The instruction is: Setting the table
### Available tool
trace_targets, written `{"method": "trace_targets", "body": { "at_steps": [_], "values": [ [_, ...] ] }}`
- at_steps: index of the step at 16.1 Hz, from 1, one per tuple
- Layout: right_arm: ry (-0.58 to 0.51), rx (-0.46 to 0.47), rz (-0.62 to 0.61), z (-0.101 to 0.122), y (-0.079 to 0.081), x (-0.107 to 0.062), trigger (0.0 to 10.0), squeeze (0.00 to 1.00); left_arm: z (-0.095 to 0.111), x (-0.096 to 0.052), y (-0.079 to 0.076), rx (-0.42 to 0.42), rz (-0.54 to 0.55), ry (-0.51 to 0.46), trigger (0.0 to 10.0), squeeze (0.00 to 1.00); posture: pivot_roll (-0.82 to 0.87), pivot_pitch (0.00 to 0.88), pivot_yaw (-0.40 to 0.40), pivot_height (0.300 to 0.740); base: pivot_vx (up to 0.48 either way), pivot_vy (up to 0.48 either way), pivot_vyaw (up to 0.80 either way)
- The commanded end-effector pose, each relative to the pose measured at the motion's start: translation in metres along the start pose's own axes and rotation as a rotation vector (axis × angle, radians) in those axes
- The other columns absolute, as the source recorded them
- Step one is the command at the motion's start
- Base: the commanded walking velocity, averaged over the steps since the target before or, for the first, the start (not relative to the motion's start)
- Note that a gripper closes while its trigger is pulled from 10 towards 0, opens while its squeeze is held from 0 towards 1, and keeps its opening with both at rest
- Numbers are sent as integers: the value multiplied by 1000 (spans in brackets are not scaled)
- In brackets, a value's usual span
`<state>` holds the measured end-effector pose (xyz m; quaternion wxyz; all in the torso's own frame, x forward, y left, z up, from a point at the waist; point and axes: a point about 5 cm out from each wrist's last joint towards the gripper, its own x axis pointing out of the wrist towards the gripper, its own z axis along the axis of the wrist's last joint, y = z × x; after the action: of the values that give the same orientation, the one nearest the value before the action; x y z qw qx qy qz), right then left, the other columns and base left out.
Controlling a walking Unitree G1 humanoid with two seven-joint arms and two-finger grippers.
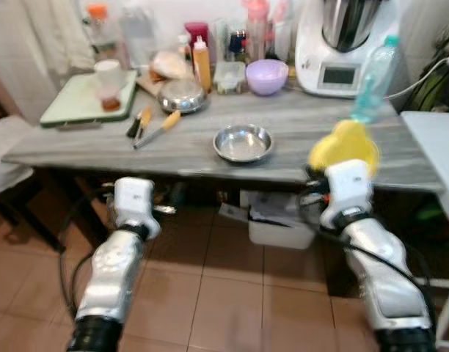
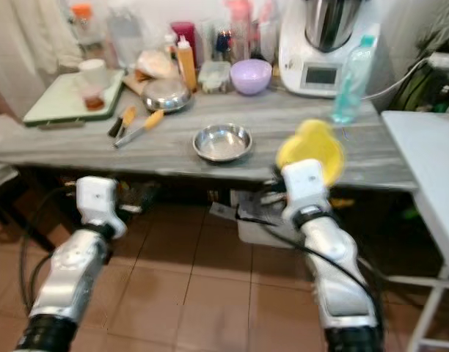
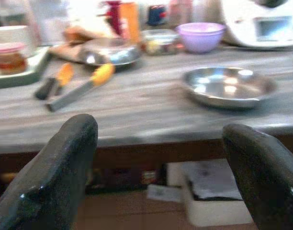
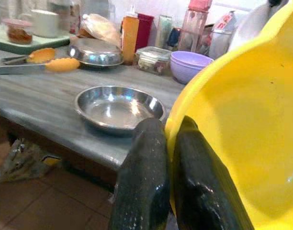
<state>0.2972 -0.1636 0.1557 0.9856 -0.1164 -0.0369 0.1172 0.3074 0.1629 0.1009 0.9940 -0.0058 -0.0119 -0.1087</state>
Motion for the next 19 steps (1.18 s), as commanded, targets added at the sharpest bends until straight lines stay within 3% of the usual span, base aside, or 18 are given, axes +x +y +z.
{"method": "trace_targets", "body": {
  "at_steps": [1, 4, 10, 14, 16, 19],
  "values": [
    [-30, -11, -16, 8, -6, 0, 10000, 0, 3, 3, -5, 6, -20, -11, 10000, 0, -96, 0, 69, 740, 480, 0, 763],
    [-25, -4, -17, 7, -6, 0, 10000, 0, 3, 4, -5, 8, -23, -9, 10000, 0, -95, 0, 71, 740, 480, 0, 610],
    [-31, -3, -11, 9, -3, 3, 10000, 0, 1, 4, -6, 8, -29, 3, 10000, 0, -91, 0, 71, 740, 476, 0, 0],
    [-35, -10, -13, 12, -4, 6, 10000, 0, -1, 3, -10, 7, -52, 14, 10000, 0, -88, 0, 63, 740, 0, 0, 0],
    [-36, -13, -13, 13, -4, 7, 10000, 0, -1, 2, -14, -7, -100, 15, 10000, 0, -87, 0, 59, 740, 0, 0, 0],
    [-34, -21, -9, 13, -4, 9, 10000, 0, 7, -4, -30, -63, -288, -10, 10000, 0, -87, 0, 59, 740, 0, 0, 0]
  ]
}}
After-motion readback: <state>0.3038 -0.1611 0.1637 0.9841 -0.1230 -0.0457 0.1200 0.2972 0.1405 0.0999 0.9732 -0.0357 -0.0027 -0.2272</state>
